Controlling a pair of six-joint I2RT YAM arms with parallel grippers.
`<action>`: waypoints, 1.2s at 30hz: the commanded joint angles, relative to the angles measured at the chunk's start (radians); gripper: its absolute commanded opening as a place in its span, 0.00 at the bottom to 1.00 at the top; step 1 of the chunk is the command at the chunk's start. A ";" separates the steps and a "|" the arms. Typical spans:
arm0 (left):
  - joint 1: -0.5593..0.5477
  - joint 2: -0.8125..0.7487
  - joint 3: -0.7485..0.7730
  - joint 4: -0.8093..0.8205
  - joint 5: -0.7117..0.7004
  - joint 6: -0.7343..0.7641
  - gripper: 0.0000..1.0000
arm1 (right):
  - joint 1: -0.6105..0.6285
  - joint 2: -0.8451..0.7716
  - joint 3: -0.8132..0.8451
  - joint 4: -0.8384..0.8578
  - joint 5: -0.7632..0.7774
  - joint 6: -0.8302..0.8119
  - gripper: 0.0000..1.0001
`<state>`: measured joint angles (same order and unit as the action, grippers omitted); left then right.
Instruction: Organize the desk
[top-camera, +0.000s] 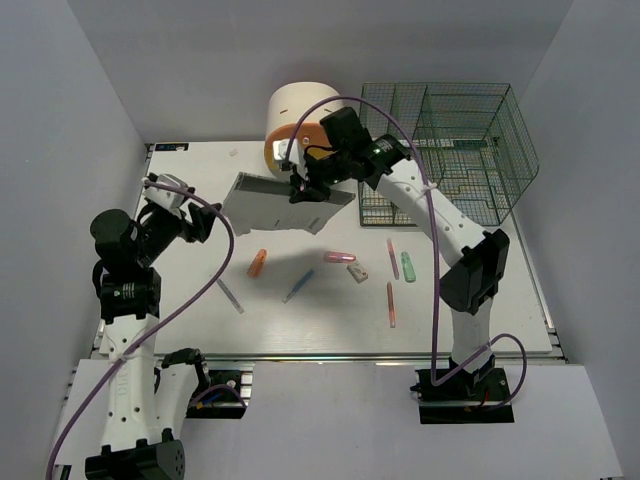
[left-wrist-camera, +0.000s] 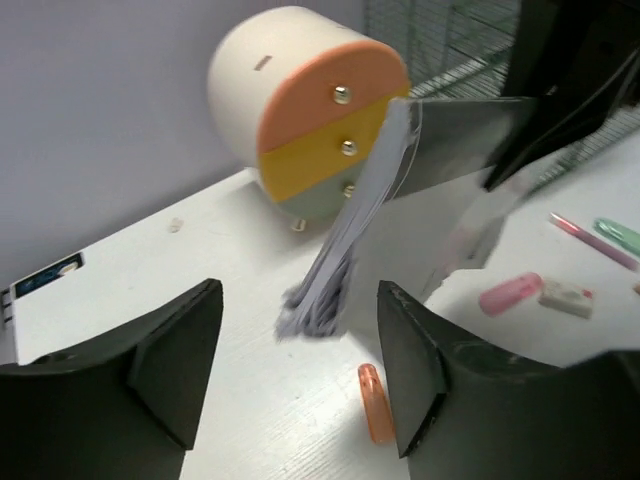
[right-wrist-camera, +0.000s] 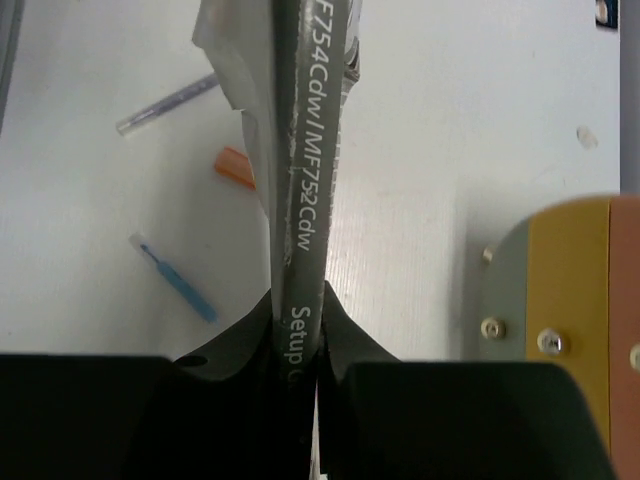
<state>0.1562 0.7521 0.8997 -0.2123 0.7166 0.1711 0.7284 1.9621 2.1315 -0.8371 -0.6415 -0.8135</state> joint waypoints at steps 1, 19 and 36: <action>0.005 -0.011 0.036 0.042 -0.150 -0.065 0.74 | -0.038 -0.109 -0.007 0.081 -0.015 0.118 0.00; 0.005 -0.004 -0.084 0.276 -0.171 -0.496 0.86 | -0.173 -0.279 -0.081 0.599 0.059 0.759 0.00; -0.058 0.308 -0.167 1.182 0.017 -1.024 0.98 | -0.257 -0.321 -0.269 1.015 -0.090 1.309 0.00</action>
<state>0.1192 1.0409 0.6708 0.8524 0.7055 -0.8043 0.4713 1.7012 1.8648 -0.0692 -0.6689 0.3592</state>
